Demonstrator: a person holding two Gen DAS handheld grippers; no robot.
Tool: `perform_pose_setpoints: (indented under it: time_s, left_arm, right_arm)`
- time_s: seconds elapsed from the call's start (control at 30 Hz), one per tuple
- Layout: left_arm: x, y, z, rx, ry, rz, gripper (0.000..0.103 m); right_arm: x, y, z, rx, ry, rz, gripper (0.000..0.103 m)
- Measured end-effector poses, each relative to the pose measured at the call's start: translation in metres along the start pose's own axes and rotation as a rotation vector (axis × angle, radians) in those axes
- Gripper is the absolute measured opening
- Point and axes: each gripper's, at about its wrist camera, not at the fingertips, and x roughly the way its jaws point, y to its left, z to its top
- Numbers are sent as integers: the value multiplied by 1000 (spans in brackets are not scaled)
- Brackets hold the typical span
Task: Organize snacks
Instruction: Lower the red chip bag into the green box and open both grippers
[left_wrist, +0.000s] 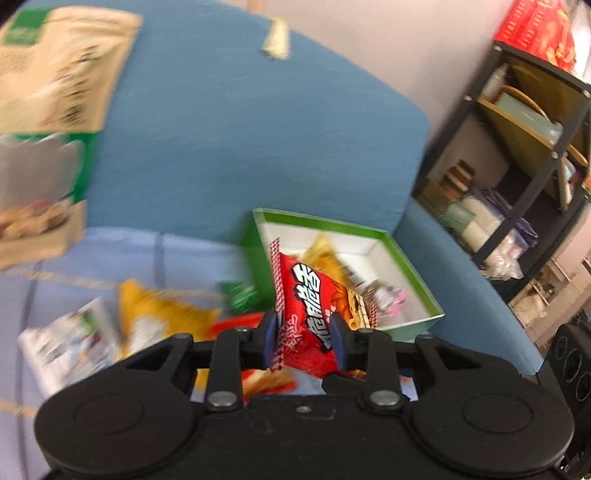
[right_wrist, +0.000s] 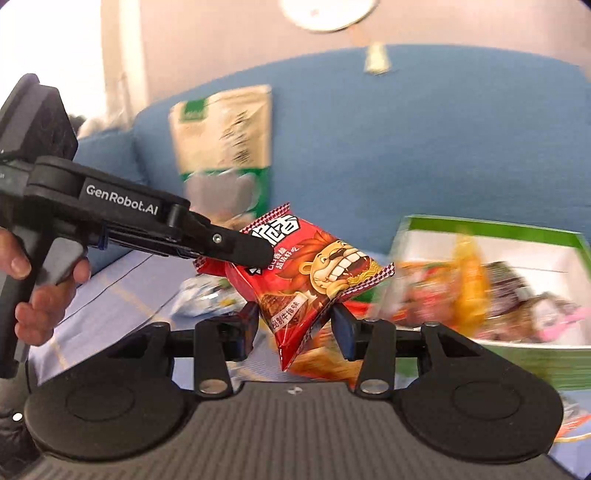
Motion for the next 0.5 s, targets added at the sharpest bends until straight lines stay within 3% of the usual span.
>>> perform_pose_setpoints:
  time_s: [0.23,0.47,0.5]
  left_arm:
    - [74,-42,22,24,29,-96,23]
    - [127,-74,39,92,39,-128,24]
    - [133,-77,39,103,45,-124,38]
  right_arm:
    - [-10,-68,-2,75,-34,-123,75]
    - [-11,-118,-5,123,-66,-229,75]
    - [-5,-123,-8,132,-64,-265,75]
